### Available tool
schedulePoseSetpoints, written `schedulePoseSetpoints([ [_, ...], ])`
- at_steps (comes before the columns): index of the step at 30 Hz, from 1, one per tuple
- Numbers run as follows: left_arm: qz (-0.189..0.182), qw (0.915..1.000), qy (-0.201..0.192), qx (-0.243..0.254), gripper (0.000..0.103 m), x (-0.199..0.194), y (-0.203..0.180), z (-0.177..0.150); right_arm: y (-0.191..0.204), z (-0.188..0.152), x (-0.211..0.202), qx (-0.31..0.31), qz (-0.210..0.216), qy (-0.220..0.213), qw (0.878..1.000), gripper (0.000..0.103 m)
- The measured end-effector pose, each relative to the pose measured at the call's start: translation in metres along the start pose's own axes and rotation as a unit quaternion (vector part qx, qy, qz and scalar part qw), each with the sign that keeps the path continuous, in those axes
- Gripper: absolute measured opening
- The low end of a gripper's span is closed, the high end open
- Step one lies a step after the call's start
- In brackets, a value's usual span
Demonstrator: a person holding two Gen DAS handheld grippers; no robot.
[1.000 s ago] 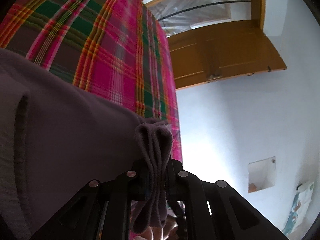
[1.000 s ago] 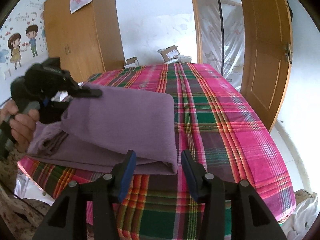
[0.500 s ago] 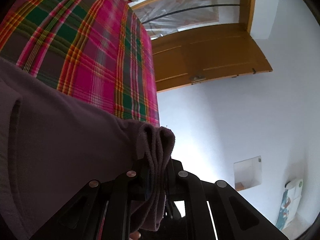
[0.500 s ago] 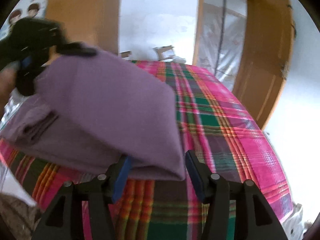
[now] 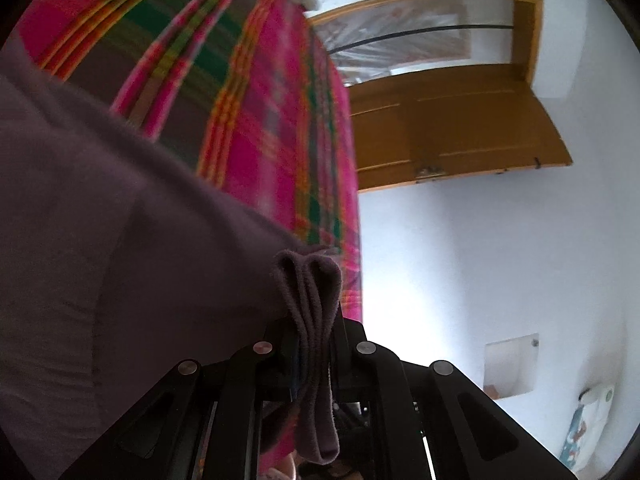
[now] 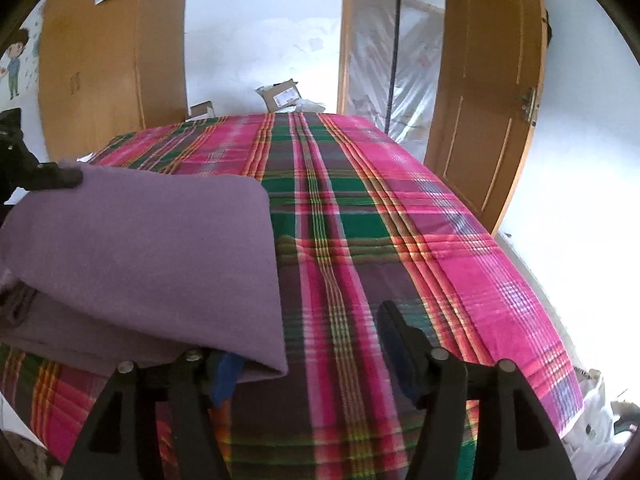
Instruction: Fold clothes
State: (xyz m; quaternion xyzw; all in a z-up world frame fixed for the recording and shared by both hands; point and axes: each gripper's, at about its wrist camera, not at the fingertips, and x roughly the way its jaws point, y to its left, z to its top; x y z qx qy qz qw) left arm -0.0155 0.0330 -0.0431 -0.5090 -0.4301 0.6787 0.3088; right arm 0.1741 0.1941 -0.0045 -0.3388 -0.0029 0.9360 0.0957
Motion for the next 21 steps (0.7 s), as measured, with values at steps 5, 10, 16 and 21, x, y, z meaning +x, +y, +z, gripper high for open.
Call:
schedulePoseSetpoints([
  [5,0.039,0.9991,0.014,-0.008,0.01,0.02,0.011,0.011,-0.009,0.002,0.005,-0.032,0.021,0.001,0.999,0.066],
  [10,0.083,0.9962,0.024,-0.007,0.01,0.027,0.02,0.006,-0.013,-0.003,-0.003,-0.042,0.034,0.012,0.998,0.066],
  [16,0.101,0.9948,0.016,0.003,0.01,0.024,0.014,0.011,-0.01,-0.006,-0.008,-0.051,0.034,0.021,0.998,0.066],
  [21,0.114,0.9934,0.008,0.011,0.015,0.021,0.008,0.015,-0.013,-0.007,-0.009,-0.053,0.038,0.031,0.997,0.066],
])
